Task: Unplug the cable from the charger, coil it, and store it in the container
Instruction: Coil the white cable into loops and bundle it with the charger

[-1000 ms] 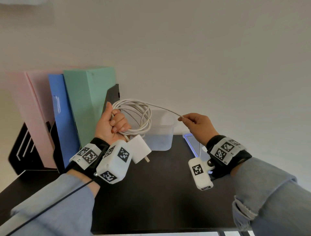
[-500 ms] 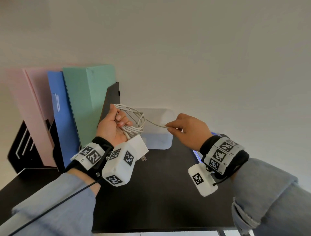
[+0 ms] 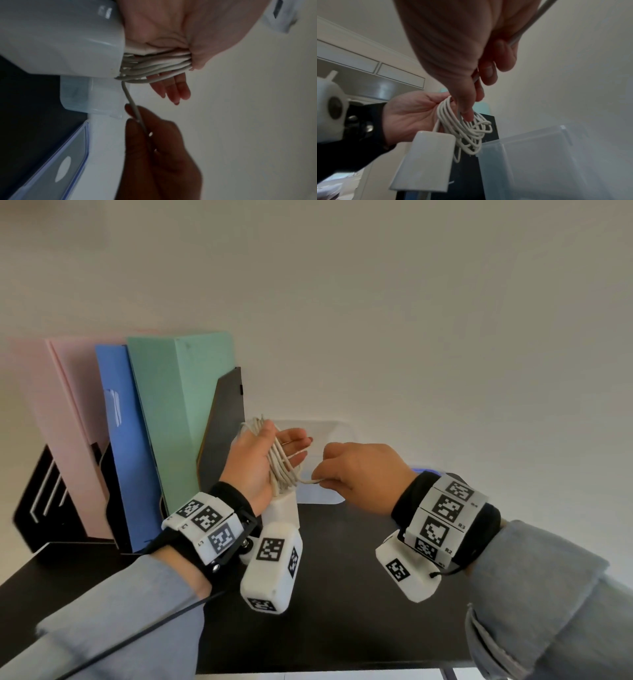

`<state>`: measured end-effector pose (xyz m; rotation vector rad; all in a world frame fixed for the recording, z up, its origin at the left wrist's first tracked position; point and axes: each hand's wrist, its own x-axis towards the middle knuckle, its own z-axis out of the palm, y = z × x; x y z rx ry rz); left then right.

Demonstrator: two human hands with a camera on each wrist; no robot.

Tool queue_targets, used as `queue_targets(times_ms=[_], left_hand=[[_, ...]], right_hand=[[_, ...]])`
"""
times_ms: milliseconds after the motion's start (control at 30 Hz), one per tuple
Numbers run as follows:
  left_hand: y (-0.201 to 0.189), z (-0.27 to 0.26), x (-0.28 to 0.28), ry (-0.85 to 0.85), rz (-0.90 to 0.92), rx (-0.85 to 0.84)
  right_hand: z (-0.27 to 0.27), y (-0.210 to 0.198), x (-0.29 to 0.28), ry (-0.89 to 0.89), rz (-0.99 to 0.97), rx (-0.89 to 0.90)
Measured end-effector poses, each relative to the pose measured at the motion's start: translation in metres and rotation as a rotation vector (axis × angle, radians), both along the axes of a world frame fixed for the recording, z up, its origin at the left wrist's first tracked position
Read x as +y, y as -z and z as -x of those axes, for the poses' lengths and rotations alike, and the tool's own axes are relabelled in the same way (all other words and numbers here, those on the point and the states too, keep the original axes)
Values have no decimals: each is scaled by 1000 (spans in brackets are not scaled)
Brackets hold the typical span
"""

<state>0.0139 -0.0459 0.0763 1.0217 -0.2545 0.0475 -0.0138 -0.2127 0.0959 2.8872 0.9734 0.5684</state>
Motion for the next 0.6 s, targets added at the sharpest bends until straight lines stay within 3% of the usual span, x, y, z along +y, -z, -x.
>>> queue_targets(times_ms=[200, 600], left_hand=[[3, 6, -10, 55, -146, -3], [6, 10, -17, 44, -592, -156]], right_hand=[[5, -8, 9, -154, 1, 5], [12, -32, 9, -14, -54, 53]])
